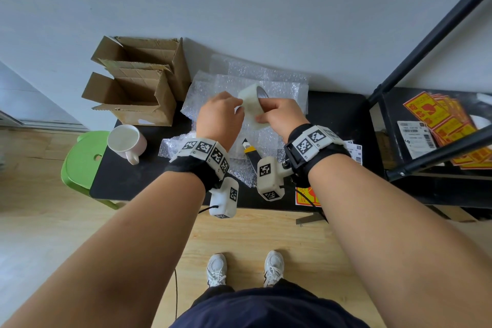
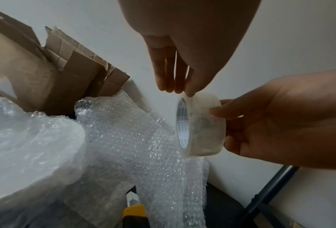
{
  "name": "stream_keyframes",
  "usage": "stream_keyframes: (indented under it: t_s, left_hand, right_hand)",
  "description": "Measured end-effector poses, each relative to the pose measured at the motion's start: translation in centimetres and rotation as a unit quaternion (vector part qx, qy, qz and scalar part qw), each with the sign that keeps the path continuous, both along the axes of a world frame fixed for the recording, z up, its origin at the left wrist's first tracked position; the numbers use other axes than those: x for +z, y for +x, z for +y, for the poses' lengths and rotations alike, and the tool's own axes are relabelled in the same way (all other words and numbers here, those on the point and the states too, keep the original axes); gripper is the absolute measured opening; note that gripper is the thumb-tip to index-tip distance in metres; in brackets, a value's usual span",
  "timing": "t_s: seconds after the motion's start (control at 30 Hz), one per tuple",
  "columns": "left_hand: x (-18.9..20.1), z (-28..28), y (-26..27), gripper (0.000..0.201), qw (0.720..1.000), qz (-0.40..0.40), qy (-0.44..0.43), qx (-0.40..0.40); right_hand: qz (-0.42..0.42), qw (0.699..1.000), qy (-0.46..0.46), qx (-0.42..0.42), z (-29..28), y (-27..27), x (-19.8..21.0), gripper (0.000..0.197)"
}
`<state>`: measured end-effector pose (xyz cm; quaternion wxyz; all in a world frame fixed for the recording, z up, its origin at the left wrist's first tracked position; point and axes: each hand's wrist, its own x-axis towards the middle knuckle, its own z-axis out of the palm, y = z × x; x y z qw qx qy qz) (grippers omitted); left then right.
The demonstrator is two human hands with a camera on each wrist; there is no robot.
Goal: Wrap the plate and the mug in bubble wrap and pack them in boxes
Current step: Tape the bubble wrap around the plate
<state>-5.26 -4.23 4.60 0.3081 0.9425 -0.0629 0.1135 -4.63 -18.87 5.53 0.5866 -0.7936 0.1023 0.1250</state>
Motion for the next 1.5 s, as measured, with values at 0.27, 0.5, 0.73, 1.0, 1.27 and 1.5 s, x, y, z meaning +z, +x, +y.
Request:
stream_keyframes:
  t_s: [0.27,0.5,0.73,1.0,1.27,1.5]
  left_hand:
    - [0.5,-0.6,0.3,0.02,0.999,0.003,0.037,0.0]
    - [0.5,-1.2,0.6,0.016,0.995,0.04,0.087,-0.03]
    - [0.6,-2.9,-0.1,0.016,0.989,0.044,0.107,-0.09]
    - [-1.6,-4.9,-0.9,0.023,0.983,-0.002,0.094,-0.157]
    - [-3.0,-7.8,-1.0,0.033,0.985,0.111,0.062,-0.119]
    - [-4.9,-11.0,0.0,0.041,0.972,0.168,0.107,-0.122]
  right_hand:
    - [0.021,1.0,-0.009,0.001,-0.4,-0.2,0.1,0.047]
    - [0.035,0.999,-0.011,0.014,-1.0,-0.4,-0.4,0.041]
    - [0.062,0.998,0.001,-0.011,-2.7,-0.8,-1.0,0.036]
    - [0.052,0.993,-0.021,-0.103,-6.4,-0.7,-1.2,0.043]
    - [0.088,0.97,-0.164,-0.155,-11.7,-1.8,-3.3,0.033]
    - [0.081,0.951,-0.266,-0.136,-14.5,-2.8,-5.5,0.028]
